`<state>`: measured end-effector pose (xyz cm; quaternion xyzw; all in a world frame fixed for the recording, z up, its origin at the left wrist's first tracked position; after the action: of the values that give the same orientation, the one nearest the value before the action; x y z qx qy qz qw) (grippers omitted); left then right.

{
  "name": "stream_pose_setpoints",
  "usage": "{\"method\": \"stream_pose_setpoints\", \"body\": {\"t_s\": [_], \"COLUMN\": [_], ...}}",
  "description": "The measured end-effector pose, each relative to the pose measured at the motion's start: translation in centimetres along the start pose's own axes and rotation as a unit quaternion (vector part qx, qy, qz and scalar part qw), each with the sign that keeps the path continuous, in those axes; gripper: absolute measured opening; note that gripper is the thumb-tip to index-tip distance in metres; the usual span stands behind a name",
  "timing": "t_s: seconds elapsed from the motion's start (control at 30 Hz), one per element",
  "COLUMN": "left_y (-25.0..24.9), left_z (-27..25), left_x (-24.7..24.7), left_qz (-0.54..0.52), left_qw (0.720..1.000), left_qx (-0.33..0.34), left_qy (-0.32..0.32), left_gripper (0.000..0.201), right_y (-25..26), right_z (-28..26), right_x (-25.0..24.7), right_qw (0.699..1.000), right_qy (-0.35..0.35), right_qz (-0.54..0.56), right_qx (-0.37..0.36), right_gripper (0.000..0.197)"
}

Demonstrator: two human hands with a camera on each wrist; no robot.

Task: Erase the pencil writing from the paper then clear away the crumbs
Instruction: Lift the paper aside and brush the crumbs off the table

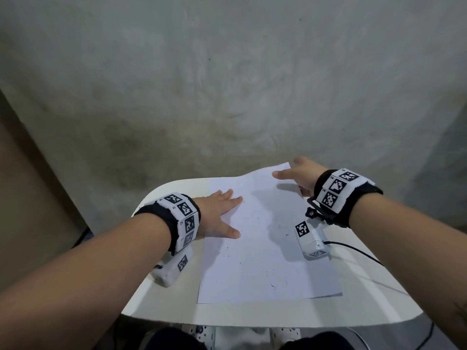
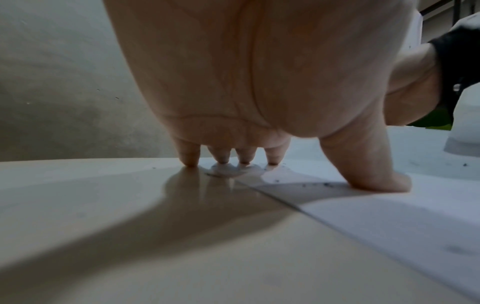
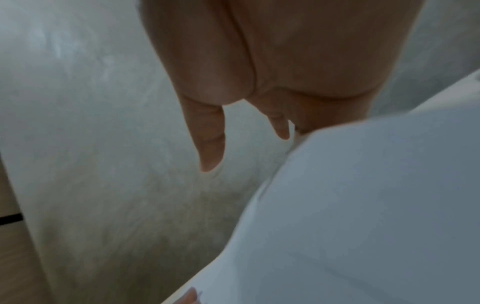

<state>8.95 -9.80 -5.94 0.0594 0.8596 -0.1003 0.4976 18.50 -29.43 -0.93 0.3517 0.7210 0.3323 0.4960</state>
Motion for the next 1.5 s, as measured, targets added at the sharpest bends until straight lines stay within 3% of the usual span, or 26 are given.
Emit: {"method": "stream_pose_setpoints", "body": {"t_s": [0.07,0.17,0.2,0.27,0.33,0.43,0.47,0.57,0.63,0.97,1.03,1.2,1.3,1.4,1.43,1.5], "left_y": [0.1,0.1,0.2,0.5,1.7,3.9,4.3,5.1,5.2,2.2,2.1,1.2,0.7,1.0,1.2,1.3], "left_z": [0.1,0.4,0.5,0.5,0.1,-0.8,-1.3,-3.2,-4.6,-13.1,-13.6,-12.4,-13.3,-14.0,-13.9,-12.7], "left_x": [0.1,0.0,0.0,-0.5,-1.7,-3.9,-4.7,-7.4,-8.9,-13.8,-13.2,-9.8,-10.8,-11.6,-11.2,-9.5], "left_qz": [0.002,0.015,0.026,0.027,-0.028,-0.249,-0.308,-0.362,-0.404,-0.387,-0.366,-0.314,-0.342,-0.382,-0.381,-0.346], "left_qw": [1.0,1.0,1.0,0.999,0.993,0.945,0.922,0.876,0.842,0.754,0.76,0.821,0.798,0.765,0.769,0.815], "left_qx": [-0.002,0.004,0.005,-0.007,-0.038,-0.063,-0.06,-0.053,-0.03,0.081,0.075,0.058,0.095,0.118,0.107,0.063], "left_qy": [-0.003,-0.009,-0.014,-0.039,-0.107,-0.201,-0.228,-0.315,-0.356,-0.524,-0.532,-0.473,-0.487,-0.505,-0.502,-0.46], "left_gripper": [0.092,0.093,0.093,0.092,0.095,0.096,0.085,0.023,0.003,0.009,0.009,0.01,0.012,0.032,0.035,0.034], "right_y": [-1.1,-2.2,-2.5,-2.5,-2.0,-0.9,-0.5,1.7,3.3,6.9,6.3,3.2,4.4,5.7,5.4,4.0], "right_z": [0.1,-1.0,-1.2,-1.5,-1.9,-2.8,-3.2,-5.0,-6.7,-14.1,-14.5,-13.9,-14.5,-15.2,-15.2,-14.6], "right_x": [-0.6,0.1,0.3,0.4,-0.2,-1.0,-1.3,-2.3,-3.2,-5.6,-5.6,-3.5,-4.2,-5.1,-5.1,-4.2], "right_qw": [1.0,0.995,0.992,0.994,0.999,0.999,0.997,0.988,0.98,0.918,0.917,0.946,0.937,0.913,0.913,0.933], "right_qy": [-0.007,0.055,0.066,0.05,0.012,-0.016,-0.021,-0.043,-0.062,-0.084,-0.09,-0.052,-0.062,-0.063,-0.065,-0.059], "right_qz": [0.009,-0.081,-0.103,-0.094,-0.051,0.026,0.054,0.101,0.122,0.262,0.26,0.23,0.237,0.282,0.285,0.25], "right_qx": [0.01,0.019,0.02,0.005,-0.01,-0.042,-0.054,-0.107,-0.146,-0.286,-0.287,-0.222,-0.25,-0.289,-0.285,-0.252], "right_gripper": [0.076,0.03,0.023,0.027,0.031,0.039,0.038,0.033,0.03,0.032,0.031,0.028,0.027,0.028,0.028,0.026]}}
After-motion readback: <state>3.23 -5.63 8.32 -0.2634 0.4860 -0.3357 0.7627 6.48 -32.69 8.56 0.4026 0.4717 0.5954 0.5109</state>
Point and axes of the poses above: each hand's wrist, its own z-axis towards the middle knuckle, its own x-axis out of the palm, y = z × x, the point moved 7 cm from there along z, towards the middle knuckle, and after that the axes turned 3 degrees about y, right-handed, at the moved point
